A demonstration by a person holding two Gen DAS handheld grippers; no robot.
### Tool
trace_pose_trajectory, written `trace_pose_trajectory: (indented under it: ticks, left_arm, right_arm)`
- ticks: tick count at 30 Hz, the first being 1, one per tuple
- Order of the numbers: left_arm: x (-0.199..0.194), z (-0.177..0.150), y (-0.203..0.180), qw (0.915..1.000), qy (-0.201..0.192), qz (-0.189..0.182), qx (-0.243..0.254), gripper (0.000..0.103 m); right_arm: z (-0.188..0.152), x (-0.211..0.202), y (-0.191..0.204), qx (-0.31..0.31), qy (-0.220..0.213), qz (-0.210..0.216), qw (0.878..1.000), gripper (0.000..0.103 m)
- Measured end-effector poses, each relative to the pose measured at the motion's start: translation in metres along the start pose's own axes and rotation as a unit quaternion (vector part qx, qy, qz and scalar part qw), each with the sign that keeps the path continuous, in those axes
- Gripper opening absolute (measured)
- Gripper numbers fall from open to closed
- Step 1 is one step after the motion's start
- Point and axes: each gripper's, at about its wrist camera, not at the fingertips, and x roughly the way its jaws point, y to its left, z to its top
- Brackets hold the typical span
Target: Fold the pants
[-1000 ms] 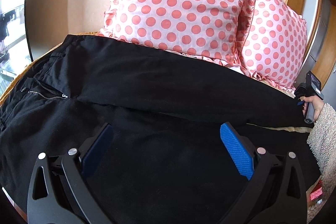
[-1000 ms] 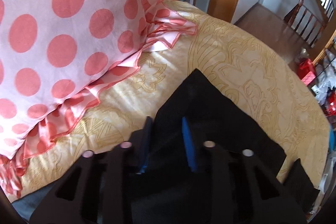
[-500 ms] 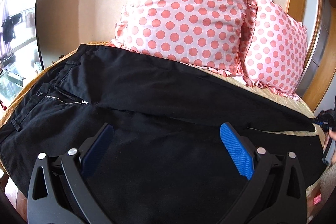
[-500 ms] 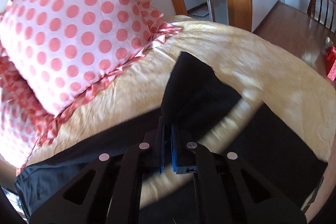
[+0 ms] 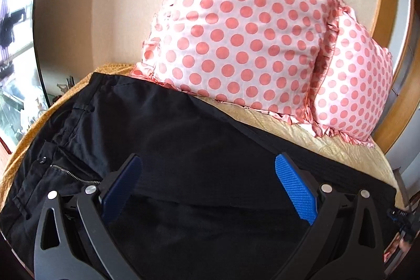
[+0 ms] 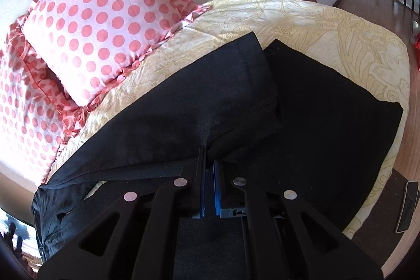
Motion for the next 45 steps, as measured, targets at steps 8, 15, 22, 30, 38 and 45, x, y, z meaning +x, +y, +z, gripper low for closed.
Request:
trace_pose_trajectory:
  ticks: [8, 15, 22, 30, 38, 45]
  left_arm:
    - [0.118, 0.079, 0.026, 0.9897, 0.107, 0.054, -0.077, 0.1]
    - [0.216, 0.106, 0.051, 0.9532, 0.2, 0.077, -0.213, 0.083]
    - [0.245, 0.107, 0.061, 0.9342, 0.208, 0.164, -0.239, 0.07]
    - [0.206, 0.095, 0.068, 0.9448, 0.173, 0.144, -0.238, 0.005]
    - [0.066, 0.071, 0.057, 0.9745, 0.056, 0.059, -0.209, 0.005]
    - [-0.061, 0.002, 0.064, 0.9802, -0.021, 0.0, -0.197, 0.005]
  right_arm:
    - [0.0, 0.002, -0.004, 0.004, 0.003, 0.005, 1.0, 0.005]
    - [0.003, 0.004, -0.001, -0.005, 0.0, -0.001, 1.0, 0.005]
    - [0.006, 0.007, 0.0, -0.016, 0.001, 0.0, 1.0, 0.005]
    - [0.007, 0.005, -0.002, -0.014, -0.005, 0.014, 1.0, 0.005]
    - [0.015, -0.016, 0.0, -0.019, -0.037, 0.036, 0.998, 0.005]
    - [0.019, -0.044, -0.014, -0.004, -0.07, 0.036, 0.997, 0.005]
